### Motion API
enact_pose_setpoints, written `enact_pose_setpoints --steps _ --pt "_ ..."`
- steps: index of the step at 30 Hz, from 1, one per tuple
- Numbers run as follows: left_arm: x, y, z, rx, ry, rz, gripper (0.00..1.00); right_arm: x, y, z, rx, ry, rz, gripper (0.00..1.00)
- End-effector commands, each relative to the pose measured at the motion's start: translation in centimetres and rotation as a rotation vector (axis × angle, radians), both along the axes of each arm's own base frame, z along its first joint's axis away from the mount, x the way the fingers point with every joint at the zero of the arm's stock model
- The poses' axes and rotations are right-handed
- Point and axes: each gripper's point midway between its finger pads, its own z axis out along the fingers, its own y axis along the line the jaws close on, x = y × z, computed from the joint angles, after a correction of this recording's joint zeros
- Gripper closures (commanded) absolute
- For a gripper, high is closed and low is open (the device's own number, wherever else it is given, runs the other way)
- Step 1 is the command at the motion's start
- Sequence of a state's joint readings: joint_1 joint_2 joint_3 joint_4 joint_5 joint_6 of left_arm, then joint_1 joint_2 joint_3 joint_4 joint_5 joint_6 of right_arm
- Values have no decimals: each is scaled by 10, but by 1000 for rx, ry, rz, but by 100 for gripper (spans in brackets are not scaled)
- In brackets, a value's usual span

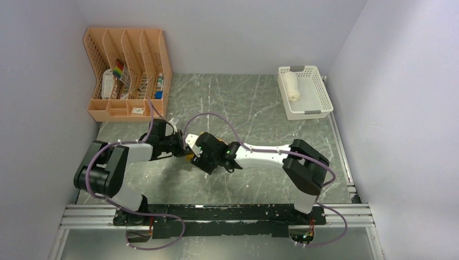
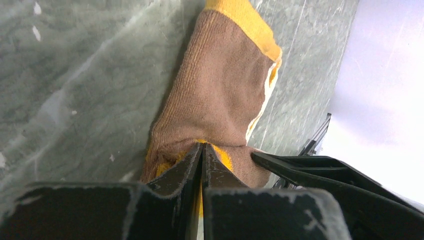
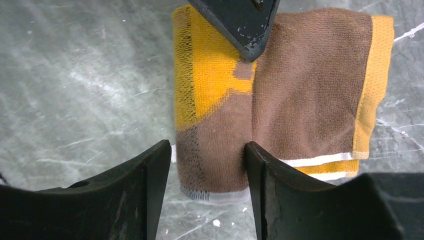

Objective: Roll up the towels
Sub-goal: Roll the towel at the center of the board.

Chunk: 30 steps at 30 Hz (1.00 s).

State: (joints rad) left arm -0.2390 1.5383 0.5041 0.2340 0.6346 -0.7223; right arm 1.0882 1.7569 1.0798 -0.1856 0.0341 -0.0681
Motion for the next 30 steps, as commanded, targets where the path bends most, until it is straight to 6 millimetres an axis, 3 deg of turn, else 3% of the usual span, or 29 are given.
enact_pose_setpoints --steps 1,8,14,19,26,30 --pt "15 1 2 40 -25 9 85 12 -2 -14 -60 -34 -53 45" --pt "34 9 20 81 -51 36 87 17 -10 -31 -106 -33 -121 55" --pt "55 30 67 131 -165 70 84 14 -6 -25 -38 28 -110 64" --pt "41 30 80 118 -216 33 84 19 -6 -18 96 231 -95 71" --pt "12 19 74 6 -202 8 83 31 -15 -15 206 526 -74 73" --pt "6 12 70 -55 -191 11 82 24 -9 -17 268 692 -38 74"
